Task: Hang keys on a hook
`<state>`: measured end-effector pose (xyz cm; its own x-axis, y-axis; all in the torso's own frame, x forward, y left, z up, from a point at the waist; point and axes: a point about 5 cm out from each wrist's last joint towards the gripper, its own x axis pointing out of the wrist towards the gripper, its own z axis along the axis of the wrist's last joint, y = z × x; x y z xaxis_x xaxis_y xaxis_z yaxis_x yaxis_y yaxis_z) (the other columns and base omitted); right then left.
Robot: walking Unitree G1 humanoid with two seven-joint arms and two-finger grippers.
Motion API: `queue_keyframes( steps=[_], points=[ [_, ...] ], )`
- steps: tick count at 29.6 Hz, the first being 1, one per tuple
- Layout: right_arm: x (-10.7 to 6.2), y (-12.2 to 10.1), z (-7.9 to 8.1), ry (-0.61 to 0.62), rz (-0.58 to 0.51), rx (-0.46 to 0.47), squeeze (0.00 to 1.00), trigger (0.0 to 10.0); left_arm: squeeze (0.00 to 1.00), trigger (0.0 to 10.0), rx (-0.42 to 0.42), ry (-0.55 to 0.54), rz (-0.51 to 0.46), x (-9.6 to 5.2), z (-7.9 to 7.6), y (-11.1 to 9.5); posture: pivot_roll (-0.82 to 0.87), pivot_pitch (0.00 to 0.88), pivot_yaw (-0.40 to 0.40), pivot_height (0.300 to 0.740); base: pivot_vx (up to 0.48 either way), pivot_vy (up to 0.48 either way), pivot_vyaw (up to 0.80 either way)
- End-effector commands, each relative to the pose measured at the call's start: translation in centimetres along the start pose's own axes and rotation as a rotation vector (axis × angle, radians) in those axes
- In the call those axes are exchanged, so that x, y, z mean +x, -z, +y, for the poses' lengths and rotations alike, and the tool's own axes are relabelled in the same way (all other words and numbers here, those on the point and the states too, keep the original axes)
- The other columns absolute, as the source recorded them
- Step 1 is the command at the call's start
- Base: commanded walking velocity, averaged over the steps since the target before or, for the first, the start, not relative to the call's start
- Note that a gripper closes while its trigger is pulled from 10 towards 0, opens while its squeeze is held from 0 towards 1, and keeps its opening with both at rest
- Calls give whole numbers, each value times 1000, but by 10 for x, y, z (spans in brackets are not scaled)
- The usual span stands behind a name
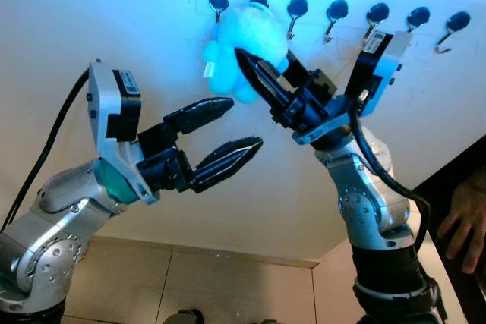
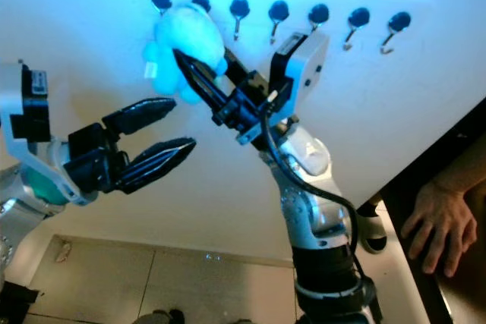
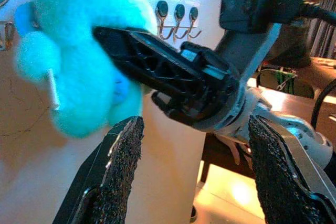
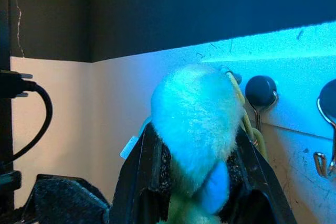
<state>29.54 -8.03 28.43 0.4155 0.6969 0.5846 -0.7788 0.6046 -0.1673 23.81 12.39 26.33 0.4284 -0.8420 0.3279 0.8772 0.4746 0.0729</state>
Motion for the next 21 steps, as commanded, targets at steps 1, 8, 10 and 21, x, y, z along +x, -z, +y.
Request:
queue_keyframes(
  steps=[1, 8, 10, 21],
  points=[
    [6, -1, 1, -15, -17, -11, 0, 10000, 0, 10000, -9, 14, -9, 0, -4, -2, 39, 63, 53, 740, 0, 0, 0],
    [8, 4, -1, -3, -12, 1, 0, 10000, 0, 10000, -20, 9, -6, 0, -6, 0, 39, 68, 50, 740, 0, 0, 0],
    [7, 6, -2, 0, -8, 5, 0, 10000, 0, 10000, -20, 8, -5, 0, -6, 0, 39, 68, 50, 740, 0, 0, 0],
    [-8, 38, 1, -14, 133, 14, 0, 10000, 0, 10000, -23, 3, -1, 1, -5, -1, 40, 71, 55, 740, 0, 0, 0]
  ],
)
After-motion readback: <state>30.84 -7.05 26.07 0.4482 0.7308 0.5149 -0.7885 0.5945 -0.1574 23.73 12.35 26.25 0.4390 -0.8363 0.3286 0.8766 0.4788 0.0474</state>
